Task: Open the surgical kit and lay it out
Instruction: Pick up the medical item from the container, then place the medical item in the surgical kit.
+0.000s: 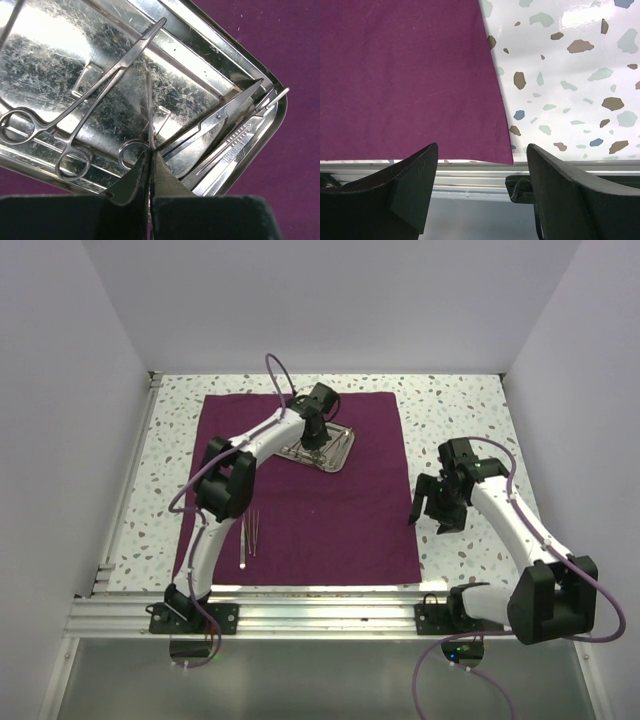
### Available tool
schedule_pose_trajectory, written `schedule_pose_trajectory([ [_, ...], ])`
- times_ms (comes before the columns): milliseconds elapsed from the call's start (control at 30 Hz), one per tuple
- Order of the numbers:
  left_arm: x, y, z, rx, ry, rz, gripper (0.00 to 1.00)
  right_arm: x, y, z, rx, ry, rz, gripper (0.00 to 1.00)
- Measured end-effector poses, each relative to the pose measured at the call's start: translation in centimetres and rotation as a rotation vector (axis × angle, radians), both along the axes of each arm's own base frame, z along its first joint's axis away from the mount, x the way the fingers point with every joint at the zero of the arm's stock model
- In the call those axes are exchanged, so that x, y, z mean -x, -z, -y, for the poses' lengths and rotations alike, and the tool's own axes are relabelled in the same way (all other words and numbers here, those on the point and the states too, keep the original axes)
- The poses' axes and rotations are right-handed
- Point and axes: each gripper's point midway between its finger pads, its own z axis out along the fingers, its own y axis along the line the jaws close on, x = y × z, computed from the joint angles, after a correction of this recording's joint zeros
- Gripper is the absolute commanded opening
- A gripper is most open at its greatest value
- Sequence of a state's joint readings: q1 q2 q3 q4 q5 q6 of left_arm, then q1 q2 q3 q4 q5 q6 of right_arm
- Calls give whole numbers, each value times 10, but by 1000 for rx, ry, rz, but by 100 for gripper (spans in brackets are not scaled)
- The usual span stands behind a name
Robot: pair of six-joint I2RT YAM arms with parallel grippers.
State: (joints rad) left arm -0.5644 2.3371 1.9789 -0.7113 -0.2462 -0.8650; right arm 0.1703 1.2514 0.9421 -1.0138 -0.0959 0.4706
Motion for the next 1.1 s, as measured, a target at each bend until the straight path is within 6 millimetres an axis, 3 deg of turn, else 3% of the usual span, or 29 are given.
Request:
schedule_pose_trajectory([
  [133,1,-18,-5,-29,51,26,0,0,-2,0,-4,0,12,76],
  [300,10,-82,-11,-14,112,142,0,-1,-3,-2,-12,-2,19,75],
  [400,38,-119,-20,-8,148,206,0,-1,-3,-3,-22,-4,24,75],
  [500,81,-133,-20,0,199,234,0,3,-1,-5,-34,-8,20,76],
  [600,137,-115,-11,19,279,221,0,5,1,-6,-44,-11,20,76],
  [767,226,-29,-8,35,379,53,0,10,4,-10,-62,-24,13,76],
  [900,250,5,-23,68,337,3,0,12,4,-14,-69,-41,9,76],
  [1100,245,0,-10,171,280,52,5,14,2,-18,-78,-63,18,76],
])
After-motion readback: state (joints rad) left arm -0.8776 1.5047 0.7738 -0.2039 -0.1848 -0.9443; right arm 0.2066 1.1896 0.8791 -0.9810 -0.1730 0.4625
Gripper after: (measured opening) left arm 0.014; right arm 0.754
